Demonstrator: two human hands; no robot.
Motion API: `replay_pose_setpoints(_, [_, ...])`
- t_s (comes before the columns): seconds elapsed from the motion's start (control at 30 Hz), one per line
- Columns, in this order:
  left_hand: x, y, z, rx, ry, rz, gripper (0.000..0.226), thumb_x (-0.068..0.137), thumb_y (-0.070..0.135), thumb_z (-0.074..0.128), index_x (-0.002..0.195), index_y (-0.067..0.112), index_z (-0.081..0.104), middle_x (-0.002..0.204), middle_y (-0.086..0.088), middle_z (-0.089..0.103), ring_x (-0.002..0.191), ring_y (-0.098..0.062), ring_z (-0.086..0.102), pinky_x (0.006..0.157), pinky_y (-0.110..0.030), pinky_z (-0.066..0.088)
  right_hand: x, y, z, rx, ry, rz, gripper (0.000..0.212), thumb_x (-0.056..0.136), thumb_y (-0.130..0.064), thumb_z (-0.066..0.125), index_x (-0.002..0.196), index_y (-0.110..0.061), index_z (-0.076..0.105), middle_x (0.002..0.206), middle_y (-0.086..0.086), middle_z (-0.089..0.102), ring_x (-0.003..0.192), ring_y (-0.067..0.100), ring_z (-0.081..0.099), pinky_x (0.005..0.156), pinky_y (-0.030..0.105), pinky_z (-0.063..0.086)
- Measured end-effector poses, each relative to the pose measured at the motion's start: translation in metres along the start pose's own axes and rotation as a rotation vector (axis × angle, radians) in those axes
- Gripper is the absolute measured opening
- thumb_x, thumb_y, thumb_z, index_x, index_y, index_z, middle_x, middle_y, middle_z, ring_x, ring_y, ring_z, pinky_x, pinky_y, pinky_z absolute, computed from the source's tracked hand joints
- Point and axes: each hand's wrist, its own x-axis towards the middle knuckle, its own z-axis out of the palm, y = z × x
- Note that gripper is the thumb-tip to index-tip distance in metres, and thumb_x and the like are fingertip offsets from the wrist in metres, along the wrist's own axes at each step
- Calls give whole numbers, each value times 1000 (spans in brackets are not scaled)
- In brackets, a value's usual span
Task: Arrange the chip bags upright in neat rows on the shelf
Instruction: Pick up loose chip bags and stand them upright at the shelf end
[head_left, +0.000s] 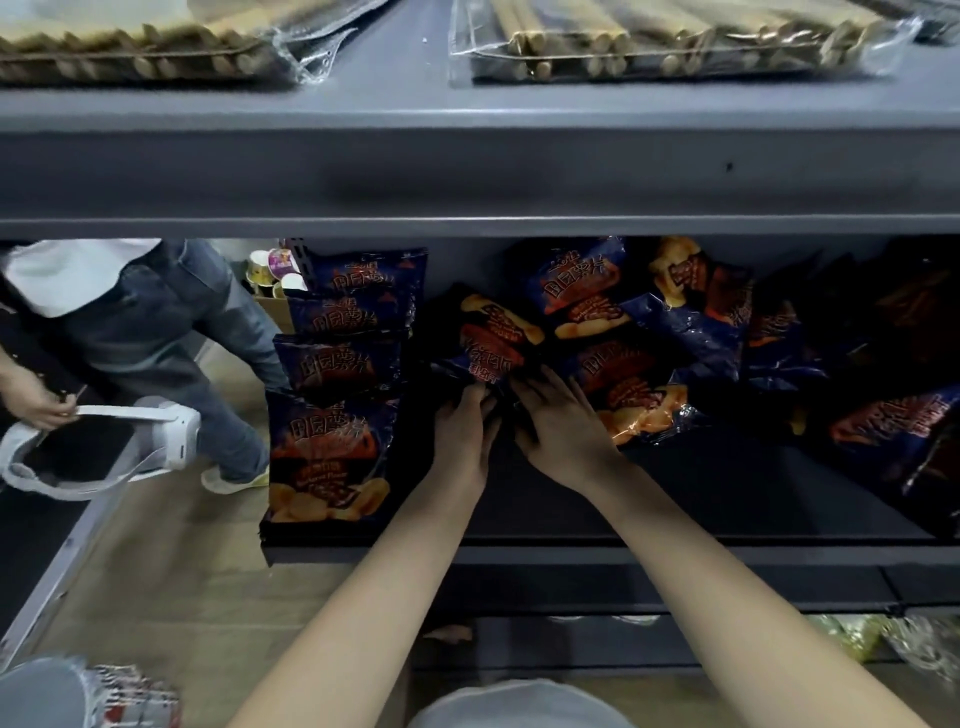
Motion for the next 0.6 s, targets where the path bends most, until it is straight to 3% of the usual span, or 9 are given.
replay_pose_setpoints(0.07, [0, 2, 2, 23, -56, 29, 11, 94, 17, 50, 94, 19, 61, 97, 2, 65, 93, -8, 61, 79, -22, 48, -2, 2, -2, 77, 21, 4, 59, 94, -25, 48, 147, -14, 26, 152, 6, 32, 144, 21, 16, 118, 37, 8])
replay_pose_setpoints(0.2, [4, 3, 4, 288, -147, 147, 17, 88, 23, 62, 105, 23, 61, 102, 5, 64, 93, -5, 61, 71, -18, 49, -12, 4, -6, 225, 57, -37, 57, 91, -19, 53, 144, -18, 35, 145, 7, 41, 137, 22, 32, 115, 34, 17])
replay_pose_setpoints(0.33, [5, 2, 6, 537, 59, 336, 18, 86, 22, 63, 101, 12, 62, 80, 1, 65, 61, 2, 61, 51, -12, 45, -19, 2, -8, 259, 32, -50, 57, 89, -16, 56, 143, -21, 38, 146, 4, 41, 137, 21, 32, 116, 38, 20])
replay_pose_setpoints(0.43, [1, 0, 3, 597, 125, 414, 32, 86, 24, 62, 111, 5, 55, 90, -3, 66, 77, -10, 64, 64, -18, 48, -24, 0, -12, 418, 62, -18, 51, 88, -10, 57, 137, -20, 47, 140, 4, 49, 131, 18, 41, 106, 16, 25])
replay_pose_setpoints(0.47, [-5, 0, 2, 591, 130, 453, 34, 86, 25, 62, 113, 8, 52, 93, 2, 64, 81, -8, 61, 67, -12, 46, -26, -1, -14, 459, 92, 6, 48, 88, -8, 56, 134, -19, 50, 136, 5, 53, 127, 17, 46, 101, 11, 27])
replay_pose_setpoints(0.53, [-19, 3, -1, 616, 123, 595, 32, 85, 24, 64, 109, 16, 46, 90, 16, 56, 79, 8, 57, 62, 0, 39, -30, -3, -19, 508, 226, 40, 41, 87, -1, 56, 126, -13, 58, 125, 7, 61, 119, 20, 55, 99, 15, 36])
replay_pose_setpoints(0.6, [-32, 8, -5, 696, 111, 740, 31, 85, 25, 66, 109, 19, 46, 86, 24, 52, 75, 20, 53, 60, 3, 36, -33, -6, -26, 497, 414, 37, 38, 84, 5, 56, 119, -8, 62, 115, 10, 65, 114, 26, 58, 98, 30, 44])
